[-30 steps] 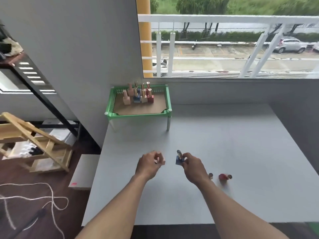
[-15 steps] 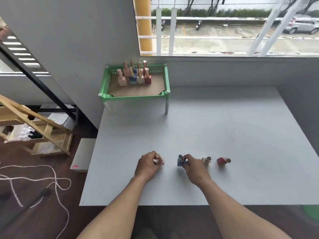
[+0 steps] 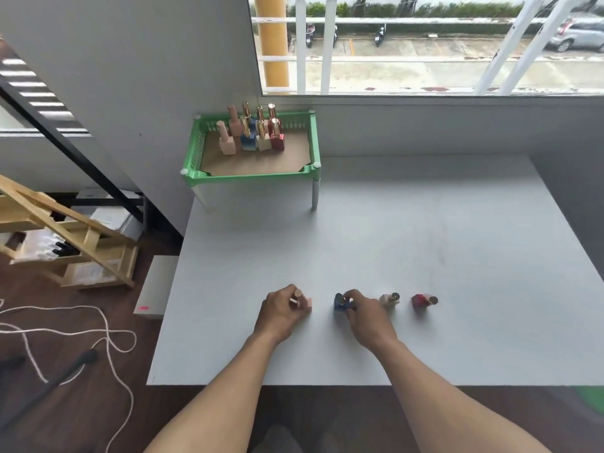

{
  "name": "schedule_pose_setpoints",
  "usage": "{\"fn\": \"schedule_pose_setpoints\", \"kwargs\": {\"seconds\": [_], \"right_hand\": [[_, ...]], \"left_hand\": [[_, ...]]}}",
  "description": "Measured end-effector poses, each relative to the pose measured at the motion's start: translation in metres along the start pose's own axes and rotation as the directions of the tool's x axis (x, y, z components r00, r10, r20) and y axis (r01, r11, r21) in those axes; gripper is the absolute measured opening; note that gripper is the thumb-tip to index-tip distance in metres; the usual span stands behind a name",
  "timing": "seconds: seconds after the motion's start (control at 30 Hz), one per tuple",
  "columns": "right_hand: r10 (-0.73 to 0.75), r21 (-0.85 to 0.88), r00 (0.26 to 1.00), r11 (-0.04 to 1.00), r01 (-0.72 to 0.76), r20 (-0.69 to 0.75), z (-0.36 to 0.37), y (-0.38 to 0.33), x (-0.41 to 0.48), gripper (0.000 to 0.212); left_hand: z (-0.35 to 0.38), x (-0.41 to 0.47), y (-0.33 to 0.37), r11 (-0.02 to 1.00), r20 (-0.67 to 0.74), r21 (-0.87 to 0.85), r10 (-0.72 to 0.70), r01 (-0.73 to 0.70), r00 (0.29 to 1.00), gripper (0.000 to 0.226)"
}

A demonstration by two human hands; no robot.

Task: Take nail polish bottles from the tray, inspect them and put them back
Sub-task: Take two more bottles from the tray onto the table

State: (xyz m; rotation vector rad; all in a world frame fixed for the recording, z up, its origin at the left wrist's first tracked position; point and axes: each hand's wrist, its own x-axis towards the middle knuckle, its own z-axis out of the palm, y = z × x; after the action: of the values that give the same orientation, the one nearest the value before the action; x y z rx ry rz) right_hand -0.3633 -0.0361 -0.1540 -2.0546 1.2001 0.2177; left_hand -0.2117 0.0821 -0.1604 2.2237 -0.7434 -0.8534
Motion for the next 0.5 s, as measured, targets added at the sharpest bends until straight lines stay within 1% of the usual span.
{"fn": "schedule_pose_setpoints", "kwargs": {"seconds": [0.1, 0.2, 0.27, 0.33, 0.4, 0.5], "right_hand": [[-0.002, 0.005, 1.0, 1.0, 0.002, 0.0, 0.0008, 0.0007, 0.0014, 0.027], [0.007, 0.008, 1.0, 1.0, -0.007, 0.0, 0.0023, -0.0004, 0.0032, 0.029], [0.01, -0.008, 1.0, 1.0, -0.01, 0.003, 0.0035, -0.0012, 0.0036, 0.035], [0.011, -0.029, 1.0, 1.0, -0.011, 0.015, 0.003, -0.0017, 0.0032, 0.044], [0.02, -0.027, 0.999, 0.999, -0.019, 0.038, 0.0009, -0.0021, 0.0016, 0.052], [0.041, -0.015, 0.996, 0.999, -0.04, 0.08, -0.0046, -0.0017, -0.0043, 0.057]], "left_hand": [[0.0004, 0.0003, 0.0, 1.0, 0.021, -0.012, -0.001, 0.001, 1.0, 0.022], [0.0005, 0.0005, -0.0006, 1.0, 0.025, -0.013, -0.002, 0.002, 1.0, 0.026], [0.0005, 0.0008, -0.0004, 1.0, 0.027, -0.002, -0.004, 0.004, 1.0, 0.025], [0.0004, 0.001, -0.0005, 1.0, 0.034, 0.003, -0.002, 0.002, 0.999, 0.017], [0.0004, 0.0007, -0.0011, 1.0, 0.035, 0.002, -0.003, 0.002, 0.999, 0.015], [0.0, -0.0024, -0.0004, 1.0, 0.034, 0.007, -0.01, 0.01, 0.999, 0.015]]}}
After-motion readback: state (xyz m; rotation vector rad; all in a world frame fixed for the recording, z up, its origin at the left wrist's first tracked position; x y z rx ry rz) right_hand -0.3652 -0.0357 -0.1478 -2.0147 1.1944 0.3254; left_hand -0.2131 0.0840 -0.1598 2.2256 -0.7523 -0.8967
